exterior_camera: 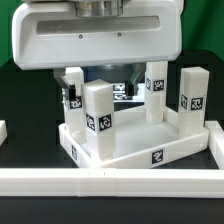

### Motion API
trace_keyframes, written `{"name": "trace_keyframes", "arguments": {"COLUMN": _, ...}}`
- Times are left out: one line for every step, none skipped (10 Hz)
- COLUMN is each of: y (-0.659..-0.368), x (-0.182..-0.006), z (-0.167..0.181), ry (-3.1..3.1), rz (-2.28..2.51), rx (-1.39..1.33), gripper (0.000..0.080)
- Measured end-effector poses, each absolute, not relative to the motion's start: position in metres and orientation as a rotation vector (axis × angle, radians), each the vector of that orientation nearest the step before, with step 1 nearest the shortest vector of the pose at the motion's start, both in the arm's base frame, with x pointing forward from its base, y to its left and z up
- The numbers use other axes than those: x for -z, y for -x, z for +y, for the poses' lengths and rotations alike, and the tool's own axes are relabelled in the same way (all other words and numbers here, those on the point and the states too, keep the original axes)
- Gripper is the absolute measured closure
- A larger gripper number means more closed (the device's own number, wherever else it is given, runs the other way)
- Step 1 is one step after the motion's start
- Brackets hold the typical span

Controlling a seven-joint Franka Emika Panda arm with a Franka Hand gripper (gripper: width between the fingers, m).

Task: Assemble desk

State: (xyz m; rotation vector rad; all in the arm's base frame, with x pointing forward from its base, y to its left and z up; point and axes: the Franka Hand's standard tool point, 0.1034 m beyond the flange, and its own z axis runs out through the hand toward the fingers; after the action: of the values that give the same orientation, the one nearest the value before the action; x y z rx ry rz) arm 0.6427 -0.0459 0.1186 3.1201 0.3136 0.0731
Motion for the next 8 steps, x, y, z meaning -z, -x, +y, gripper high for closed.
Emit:
{"name": "trace_keyframes", "arguments": {"y": -0.6428, "x": -0.1189, "z": -0.0459, "ry": -3.112, "rz": 0.373, "rx": -0.073, "gripper": 0.0150}}
{"name": "trace_keyframes", "arguments": {"y": -0.6427, "x": -0.1190, "z": -0.0468, "ry": -3.089, "rz": 0.476, "rx": -0.068, "gripper": 0.0150}}
{"name": "trace_keyframes", "arguments": {"y": -0.6425, "x": -0.1188, "z": -0.0472, "ry": -3.081, "rz": 0.507, "rx": -0.066, "gripper": 0.0159}}
{"name": "trace_keyframes", "arguments": {"y": -0.6423, "x": -0.1183, "z": -0.0474, "ry": -3.083, "rz": 0.495, "rx": -0.065, "gripper": 0.0159}}
{"name": "trace_keyframes", "arguments": {"y": -0.6422, "x": -0.1179, "z": -0.0476, "ry": -3.087, "rz": 0.475, "rx": -0.064, "gripper": 0.0319}}
{"name": "trace_keyframes", "arguments": {"y": -0.6420, "x": -0.1175, "z": -0.0478, "ry": -3.090, "rz": 0.457, "rx": -0.063, "gripper": 0.0512}}
{"name": "trace_keyframes", "arguments": {"y": -0.6419, "x": -0.1174, "z": -0.0480, "ry": -3.090, "rz": 0.457, "rx": -0.063, "gripper": 0.0512}}
{"name": "trace_keyframes", "arguments": {"y": -0.6419, "x": -0.1173, "z": -0.0480, "ry": -3.091, "rz": 0.449, "rx": -0.063, "gripper": 0.0511}}
